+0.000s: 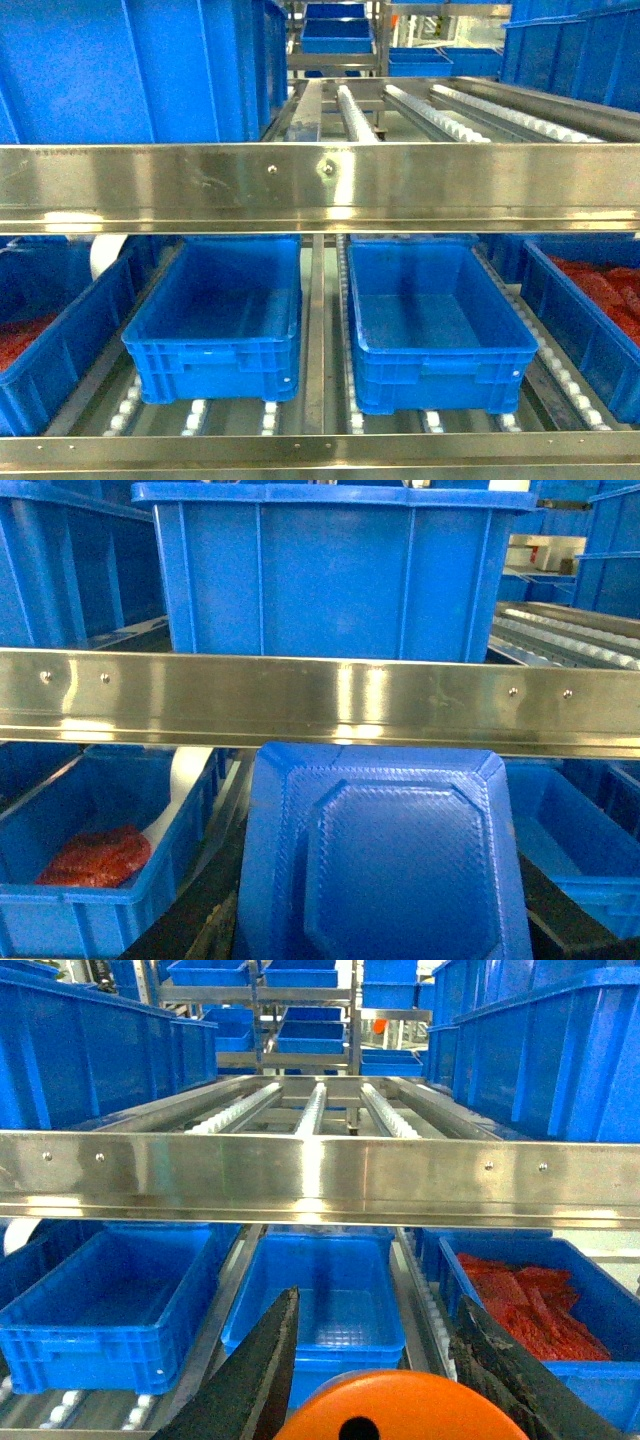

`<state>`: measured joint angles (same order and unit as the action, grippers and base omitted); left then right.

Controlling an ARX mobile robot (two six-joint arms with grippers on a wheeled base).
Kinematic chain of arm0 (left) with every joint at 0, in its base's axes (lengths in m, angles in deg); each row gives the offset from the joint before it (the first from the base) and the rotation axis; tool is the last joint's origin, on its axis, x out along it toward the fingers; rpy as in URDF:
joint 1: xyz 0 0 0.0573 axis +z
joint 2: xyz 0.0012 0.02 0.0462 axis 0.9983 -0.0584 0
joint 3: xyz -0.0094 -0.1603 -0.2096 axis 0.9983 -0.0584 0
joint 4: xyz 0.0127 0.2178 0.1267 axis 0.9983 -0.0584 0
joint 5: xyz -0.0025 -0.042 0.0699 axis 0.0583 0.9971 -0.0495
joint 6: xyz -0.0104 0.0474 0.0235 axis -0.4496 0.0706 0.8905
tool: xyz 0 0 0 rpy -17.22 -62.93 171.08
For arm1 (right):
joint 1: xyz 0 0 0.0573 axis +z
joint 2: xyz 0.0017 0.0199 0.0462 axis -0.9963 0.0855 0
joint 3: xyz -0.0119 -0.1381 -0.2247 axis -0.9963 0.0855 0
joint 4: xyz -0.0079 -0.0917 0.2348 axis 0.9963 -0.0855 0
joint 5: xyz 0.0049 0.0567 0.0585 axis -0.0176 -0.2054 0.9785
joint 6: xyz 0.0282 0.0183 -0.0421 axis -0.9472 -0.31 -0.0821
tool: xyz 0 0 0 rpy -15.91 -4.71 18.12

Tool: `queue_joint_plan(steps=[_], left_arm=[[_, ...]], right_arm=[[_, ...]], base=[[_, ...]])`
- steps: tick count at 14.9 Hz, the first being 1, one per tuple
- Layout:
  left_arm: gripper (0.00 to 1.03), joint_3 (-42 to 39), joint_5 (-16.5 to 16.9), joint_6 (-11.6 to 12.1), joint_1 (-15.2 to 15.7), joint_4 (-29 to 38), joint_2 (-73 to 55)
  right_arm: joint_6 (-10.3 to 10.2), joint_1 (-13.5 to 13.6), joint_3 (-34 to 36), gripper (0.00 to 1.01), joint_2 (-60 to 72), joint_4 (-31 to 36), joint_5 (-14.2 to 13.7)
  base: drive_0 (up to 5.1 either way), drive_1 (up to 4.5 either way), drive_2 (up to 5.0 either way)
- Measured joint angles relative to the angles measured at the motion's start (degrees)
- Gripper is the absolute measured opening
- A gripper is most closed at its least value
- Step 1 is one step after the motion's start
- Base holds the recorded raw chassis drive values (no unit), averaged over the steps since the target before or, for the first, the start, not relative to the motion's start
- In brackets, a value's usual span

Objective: Sort blue parts and orange caps into right shelf containers

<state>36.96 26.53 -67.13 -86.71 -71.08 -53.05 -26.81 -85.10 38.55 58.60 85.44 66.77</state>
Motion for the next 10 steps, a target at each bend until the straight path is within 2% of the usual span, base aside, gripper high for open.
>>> queue_joint_plan(steps=[10], left_arm=[[0.44,0.0,0.3,0.0,0.0,-0.1,0.0]], right_arm=[[0.0,0.0,0.0,0.42,0.0,0.0,-0.1]], base=[[0.0,0.0,0.0]])
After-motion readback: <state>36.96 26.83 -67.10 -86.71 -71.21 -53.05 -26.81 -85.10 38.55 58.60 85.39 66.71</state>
